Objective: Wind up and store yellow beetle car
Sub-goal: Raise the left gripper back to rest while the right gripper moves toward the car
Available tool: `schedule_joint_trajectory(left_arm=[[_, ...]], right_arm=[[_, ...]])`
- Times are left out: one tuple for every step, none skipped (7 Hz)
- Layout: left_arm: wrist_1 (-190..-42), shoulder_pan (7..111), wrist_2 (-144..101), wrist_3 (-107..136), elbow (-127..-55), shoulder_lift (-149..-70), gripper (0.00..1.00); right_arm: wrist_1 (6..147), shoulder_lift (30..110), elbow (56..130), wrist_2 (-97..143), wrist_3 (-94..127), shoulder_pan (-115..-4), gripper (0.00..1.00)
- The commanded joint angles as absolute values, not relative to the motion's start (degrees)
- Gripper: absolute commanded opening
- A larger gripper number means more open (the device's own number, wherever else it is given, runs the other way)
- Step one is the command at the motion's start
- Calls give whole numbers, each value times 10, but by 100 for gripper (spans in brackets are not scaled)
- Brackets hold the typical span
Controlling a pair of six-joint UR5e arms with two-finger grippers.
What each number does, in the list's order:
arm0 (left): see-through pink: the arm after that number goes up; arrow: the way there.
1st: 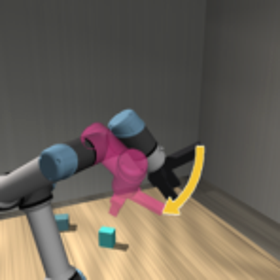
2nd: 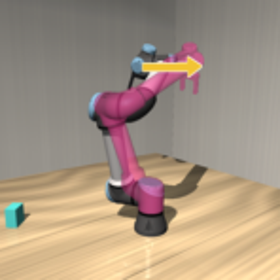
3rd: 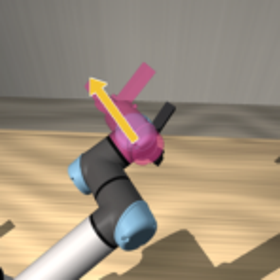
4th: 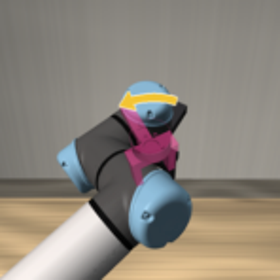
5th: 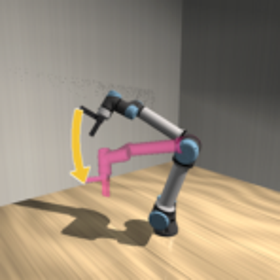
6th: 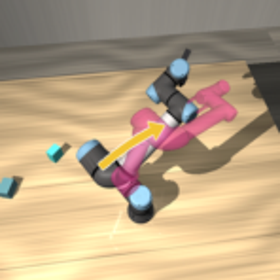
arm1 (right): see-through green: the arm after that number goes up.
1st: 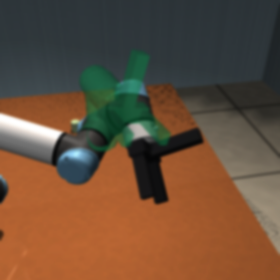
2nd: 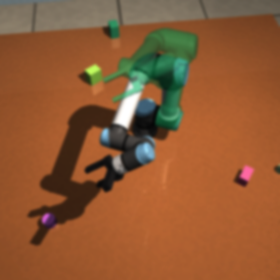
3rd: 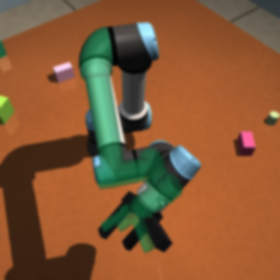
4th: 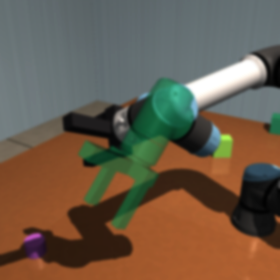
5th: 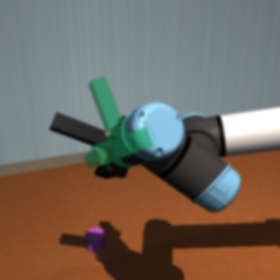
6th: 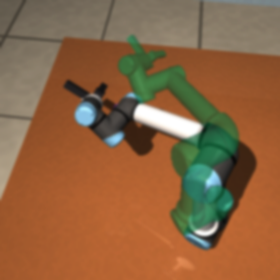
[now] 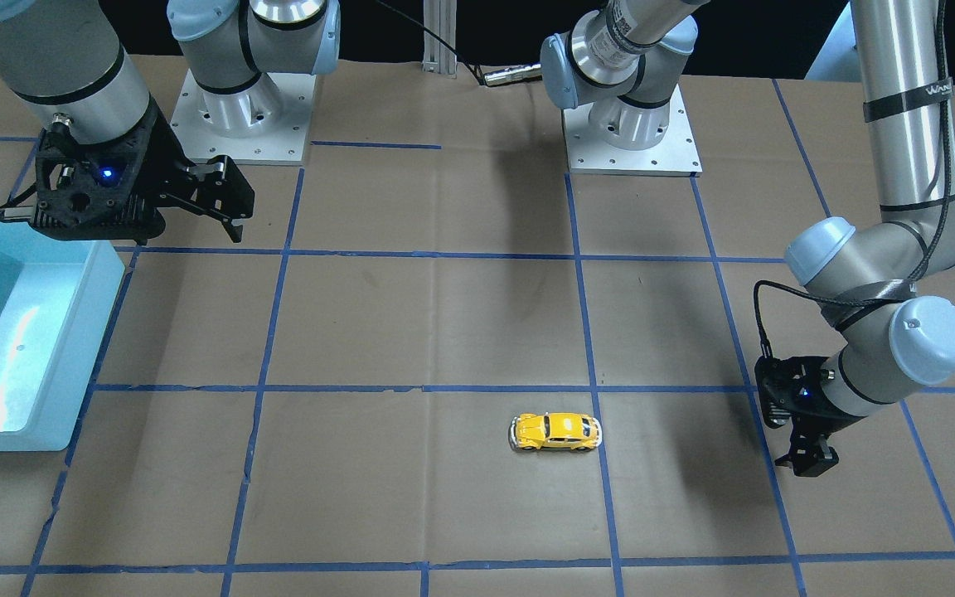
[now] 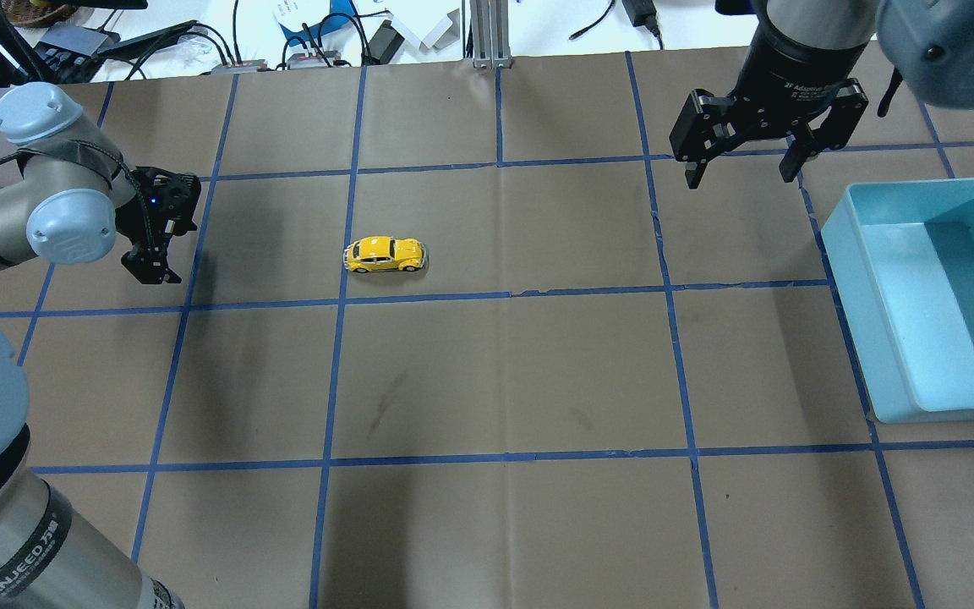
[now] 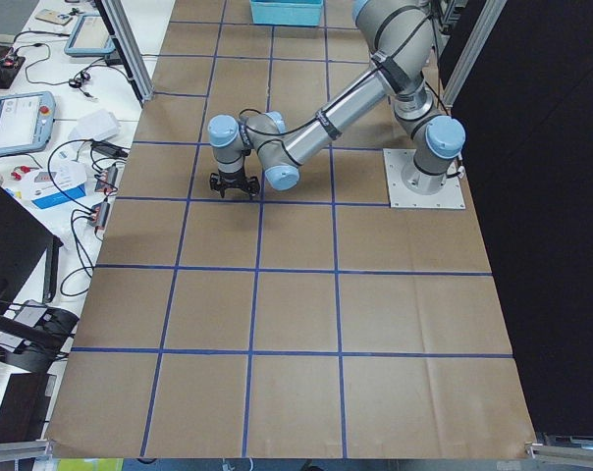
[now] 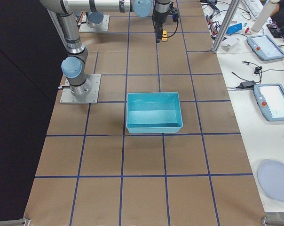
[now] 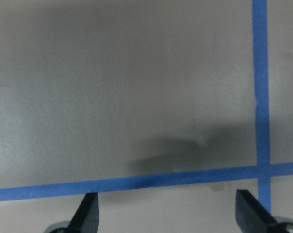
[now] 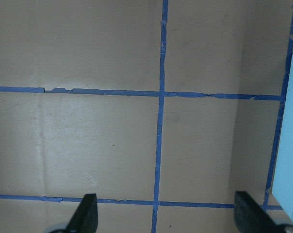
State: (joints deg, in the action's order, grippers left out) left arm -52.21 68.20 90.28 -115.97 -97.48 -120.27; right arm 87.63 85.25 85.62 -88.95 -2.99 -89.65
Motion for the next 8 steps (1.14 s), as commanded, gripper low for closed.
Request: schedule_joint_trajectory(left_arm=[[-527,684,904,-1154,-971,-1196,100],[-531,684,904,-1152,-966,-1187,100],[-542,692,906,-1126,-965,-1173,100],[-562,702,906,-1095,-962,-1159,100],[-591,719,906,-1046,-961,-1133,100],[-623,736,905,-996,-952,-1115,100],[-664,758,906,-926,-929,-1105,100],[-712,785,906,-864,-901,-1094,100]], right_arm=[[876,853,856,-889,-30,-896,100],[876,853,856,-889,-30,-896,100],[876,853,856,-889,-30,-896,100],[876,853,856,-889,-30,-897,100],[876,853,856,-889,-30,-897,100],[876,853,856,-889,-30,-897,100],[876,853,856,-889,-30,-897,100],[876,853,856,-889,-30,-897,100]])
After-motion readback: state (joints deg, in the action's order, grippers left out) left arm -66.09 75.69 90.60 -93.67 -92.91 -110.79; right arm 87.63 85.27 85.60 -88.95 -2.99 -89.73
